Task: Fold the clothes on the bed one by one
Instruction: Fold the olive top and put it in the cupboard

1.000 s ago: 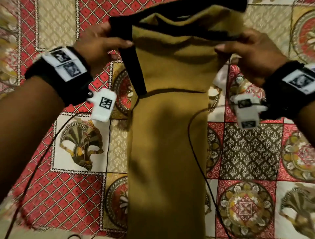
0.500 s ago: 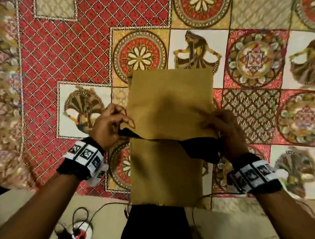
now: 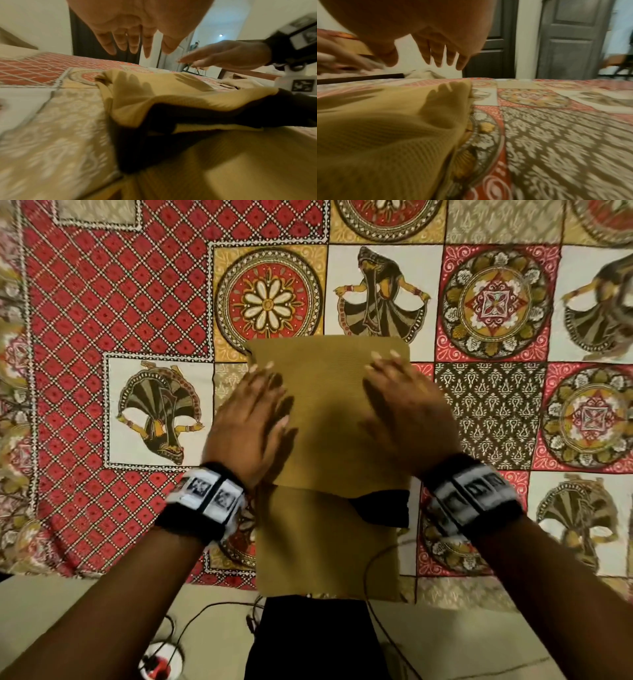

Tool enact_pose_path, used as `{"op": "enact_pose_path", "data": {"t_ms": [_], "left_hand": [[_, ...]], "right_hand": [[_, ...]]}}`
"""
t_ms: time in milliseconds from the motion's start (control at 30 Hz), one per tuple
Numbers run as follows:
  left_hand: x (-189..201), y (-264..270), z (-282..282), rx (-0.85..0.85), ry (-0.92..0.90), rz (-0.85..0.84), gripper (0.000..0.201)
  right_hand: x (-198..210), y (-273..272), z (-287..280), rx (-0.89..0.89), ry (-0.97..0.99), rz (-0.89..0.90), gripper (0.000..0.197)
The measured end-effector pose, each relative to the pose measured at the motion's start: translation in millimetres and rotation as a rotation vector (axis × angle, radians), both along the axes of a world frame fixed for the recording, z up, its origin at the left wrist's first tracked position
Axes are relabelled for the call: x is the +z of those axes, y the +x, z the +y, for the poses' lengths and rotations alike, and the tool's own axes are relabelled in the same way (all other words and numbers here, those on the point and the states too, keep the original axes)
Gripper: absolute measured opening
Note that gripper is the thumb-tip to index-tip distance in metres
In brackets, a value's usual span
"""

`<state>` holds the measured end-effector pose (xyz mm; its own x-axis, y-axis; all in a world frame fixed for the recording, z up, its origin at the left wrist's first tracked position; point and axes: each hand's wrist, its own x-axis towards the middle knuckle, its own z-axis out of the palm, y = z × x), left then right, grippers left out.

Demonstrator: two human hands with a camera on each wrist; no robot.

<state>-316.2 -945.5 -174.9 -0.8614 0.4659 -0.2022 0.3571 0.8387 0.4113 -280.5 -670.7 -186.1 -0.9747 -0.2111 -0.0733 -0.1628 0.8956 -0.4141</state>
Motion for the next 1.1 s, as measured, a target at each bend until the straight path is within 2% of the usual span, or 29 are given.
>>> {"op": "enact_pose_path", "data": {"t_ms": [67, 167, 267, 467, 633, 733, 800, 900, 967, 1033, 1100], "left_hand": [[-19.4, -12.8, 27.0, -0.08, -0.149, -0.037, 0.071], [-50.3, -16.5, 29.6, -0.154, -0.3, -0.041, 0.093], [-64.1, -16.4, 11.2, -0.152, -0.316, 0.008, 0.097], [-59.3, -15.5, -9.6, -0.119, -0.309, 0.004, 0.102], [-59.7, -10.7, -30.2, -0.045, -0.279, -0.127, 0.116], [-59.2, -20.0, -51.7, 0.018, -0.247, -0.242, 0.121], [-50.3, -34.7, -54.8, 0.122, -0.063, -0.311, 0.123], [-36.8, -64.3, -40.3, 0.358, 0.152, -0.337, 0.119], [-35.2, -85.7, -24.5, 0.443, 0.282, -0.403, 0.111], [-36.4, -106.2, -9.8, 0.518, 0.312, -0.46, 0.102], [-33.2, -120.0, -0.8, 0.526, 0.21, -0.475, 0.079]], "right_hand": [[-15.9, -20.3, -23.7, 0.171, 0.074, -0.103, 0.086], [-41.3, -20.3, -26.7, 0.313, 0.194, -0.159, 0.107], [-49.0, -14.9, -5.2, 0.227, 0.24, -0.166, 0.12], [-44.8, 4.2, 18.5, -0.042, 0.256, -0.22, 0.133], [-47.3, 14.7, 42.0, -0.122, 0.154, -0.313, 0.143], [-41.1, 2.6, 64.8, -0.109, -0.039, -0.403, 0.147], [-32.6, -14.9, 77.4, -0.169, -0.149, -0.455, 0.141], [-19.5, -50.7, 83.0, -0.235, -0.209, -0.472, 0.109], [-14.2, -76.8, 77.2, -0.287, -0.239, -0.469, 0.088], [-11.7, -99.0, 68.0, -0.332, -0.264, -0.511, 0.076], [-9.1, -111.6, 60.0, -0.306, -0.249, -0.589, 0.069]]}}
